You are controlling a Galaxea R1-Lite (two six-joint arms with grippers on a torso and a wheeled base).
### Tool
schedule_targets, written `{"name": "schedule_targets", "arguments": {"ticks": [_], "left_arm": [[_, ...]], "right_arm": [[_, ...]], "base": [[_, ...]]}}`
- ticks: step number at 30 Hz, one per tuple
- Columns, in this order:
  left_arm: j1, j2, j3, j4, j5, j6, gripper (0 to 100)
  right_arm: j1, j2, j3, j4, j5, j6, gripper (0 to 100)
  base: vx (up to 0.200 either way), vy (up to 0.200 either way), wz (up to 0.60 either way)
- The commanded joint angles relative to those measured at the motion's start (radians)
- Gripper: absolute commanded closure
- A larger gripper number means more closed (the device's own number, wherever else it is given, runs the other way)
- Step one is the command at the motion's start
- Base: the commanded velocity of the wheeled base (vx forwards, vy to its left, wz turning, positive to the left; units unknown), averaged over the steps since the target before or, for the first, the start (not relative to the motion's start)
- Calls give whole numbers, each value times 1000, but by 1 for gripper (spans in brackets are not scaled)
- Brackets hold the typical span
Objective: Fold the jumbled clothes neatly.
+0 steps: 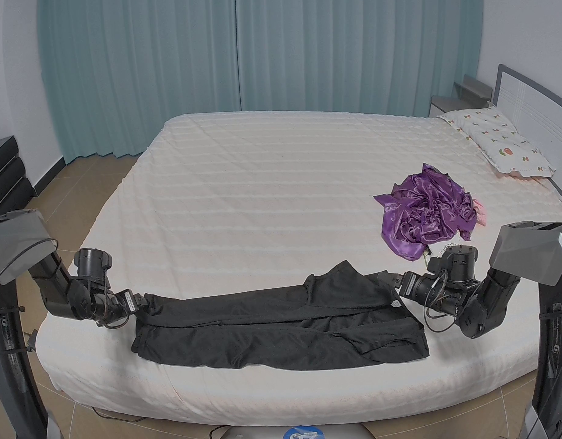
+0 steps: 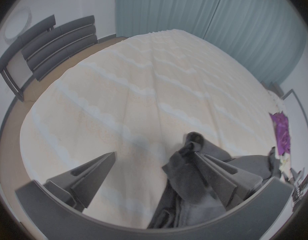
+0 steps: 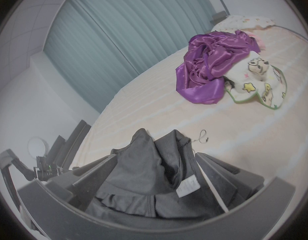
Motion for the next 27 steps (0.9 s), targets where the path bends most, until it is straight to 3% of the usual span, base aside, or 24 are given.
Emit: {"name": "schedule_targets", "arguments": {"ticks": [1,3,4,5,7,12,17,27], "left_arm": [[68,-175,117,2,-119,-69,0],[73,-201,149,-1,-147,-112,0],[73,-201,149,-1,-147,-112,0],[79,-209,160,-2,-165,-164,0],[80,-204,163,-2,-174,-225,0],[42,-229,255,-2,-242,-330,0],[-25,-238,327,-4,-225,-431,0],[-55,-196,381,-105,-187,-468,0]], "right_arm": [[8,-139,148,-7,-50,109,0],[20,-163,180,-7,-89,188,0],[20,-163,180,-7,-89,188,0],[35,-179,208,-9,-110,270,0],[49,-182,247,-22,-118,320,0],[87,-169,384,-125,-139,346,0],[89,-134,435,-182,-152,407,0],[86,-116,476,-190,-150,467,0]], "base": [[0,0,0],[0,0,0],[0,0,0],[0,0,0],[0,0,0],[0,0,0],[0,0,0],[0,0,0]]}}
